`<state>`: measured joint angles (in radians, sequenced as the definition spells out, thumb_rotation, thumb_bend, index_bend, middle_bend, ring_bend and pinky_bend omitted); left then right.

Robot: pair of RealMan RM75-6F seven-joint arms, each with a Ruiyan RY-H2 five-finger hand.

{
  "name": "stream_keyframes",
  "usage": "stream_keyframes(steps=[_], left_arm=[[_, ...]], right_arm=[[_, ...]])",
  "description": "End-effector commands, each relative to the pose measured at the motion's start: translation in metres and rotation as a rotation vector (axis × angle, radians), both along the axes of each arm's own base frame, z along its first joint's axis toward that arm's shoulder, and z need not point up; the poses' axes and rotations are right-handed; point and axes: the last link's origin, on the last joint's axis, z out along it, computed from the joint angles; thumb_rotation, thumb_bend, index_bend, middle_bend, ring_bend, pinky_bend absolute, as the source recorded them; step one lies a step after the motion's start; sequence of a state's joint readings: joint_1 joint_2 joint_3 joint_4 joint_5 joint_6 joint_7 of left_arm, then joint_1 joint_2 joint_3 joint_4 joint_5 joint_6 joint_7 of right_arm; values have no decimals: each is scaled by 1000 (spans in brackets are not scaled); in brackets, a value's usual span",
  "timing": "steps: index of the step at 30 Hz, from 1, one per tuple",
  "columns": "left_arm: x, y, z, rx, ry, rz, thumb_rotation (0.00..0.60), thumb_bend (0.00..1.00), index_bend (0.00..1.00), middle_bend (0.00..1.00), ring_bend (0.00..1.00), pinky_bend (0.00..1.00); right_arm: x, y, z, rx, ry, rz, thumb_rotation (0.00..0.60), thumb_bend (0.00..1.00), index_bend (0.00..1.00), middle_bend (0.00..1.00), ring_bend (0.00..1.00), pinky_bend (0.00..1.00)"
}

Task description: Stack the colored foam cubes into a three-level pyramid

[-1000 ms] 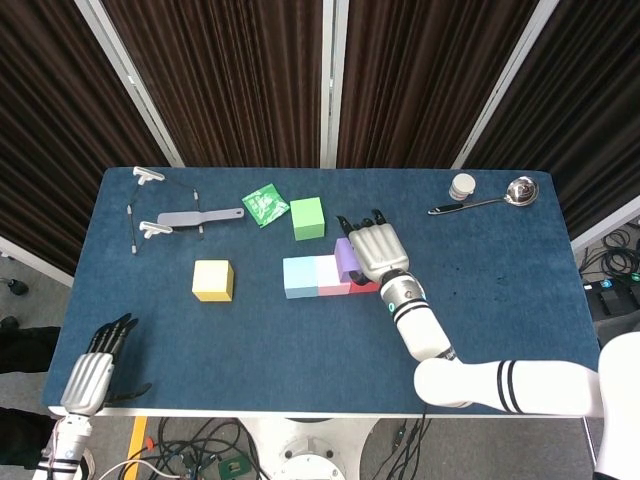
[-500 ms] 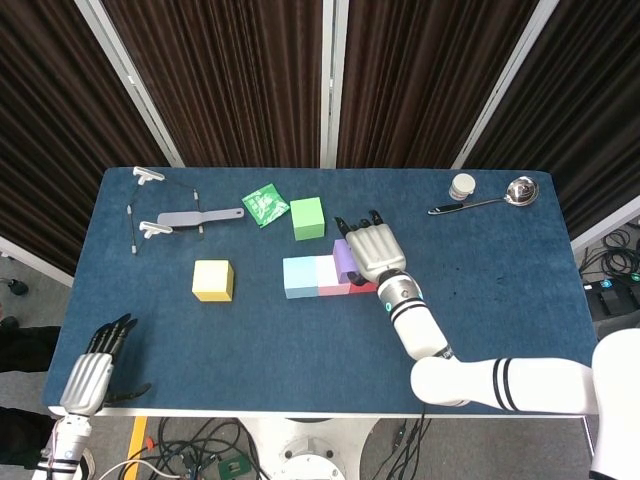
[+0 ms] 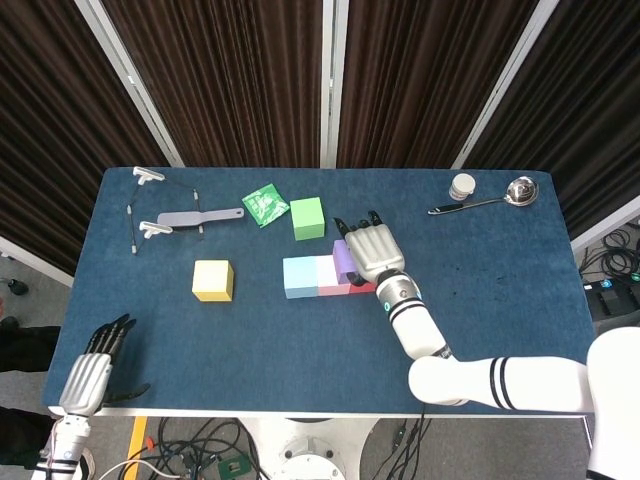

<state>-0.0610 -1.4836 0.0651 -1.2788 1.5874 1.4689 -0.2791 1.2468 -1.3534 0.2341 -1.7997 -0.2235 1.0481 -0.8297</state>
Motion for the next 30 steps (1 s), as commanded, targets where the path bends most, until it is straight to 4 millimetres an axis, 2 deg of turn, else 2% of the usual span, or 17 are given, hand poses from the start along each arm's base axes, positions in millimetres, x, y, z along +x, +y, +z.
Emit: stream_keyframes(steps=[1, 13, 22, 30], left_arm=[[0, 0, 0, 0, -1, 1, 600, 10, 55, 14, 0, 0], [-1, -1, -1, -5, 0, -1, 600, 11, 55, 14, 0, 0], [-1, -2, -1, -3, -6, -5, 600, 10, 55, 14, 0, 0], [-4, -3, -1, -2, -15, -6, 600, 11, 55, 14, 0, 0]], right_arm=[[1, -1, 0, -3, -3, 0, 600, 233, 0, 686, 172, 0], [0, -1, -2, -3, -4, -9, 600, 223, 0, 682, 172, 0], [5, 2, 5, -29, 24, -11, 600, 221, 0, 682, 171, 0], [9, 3, -1, -35, 61, -46, 600, 221, 0, 682, 171, 0]])
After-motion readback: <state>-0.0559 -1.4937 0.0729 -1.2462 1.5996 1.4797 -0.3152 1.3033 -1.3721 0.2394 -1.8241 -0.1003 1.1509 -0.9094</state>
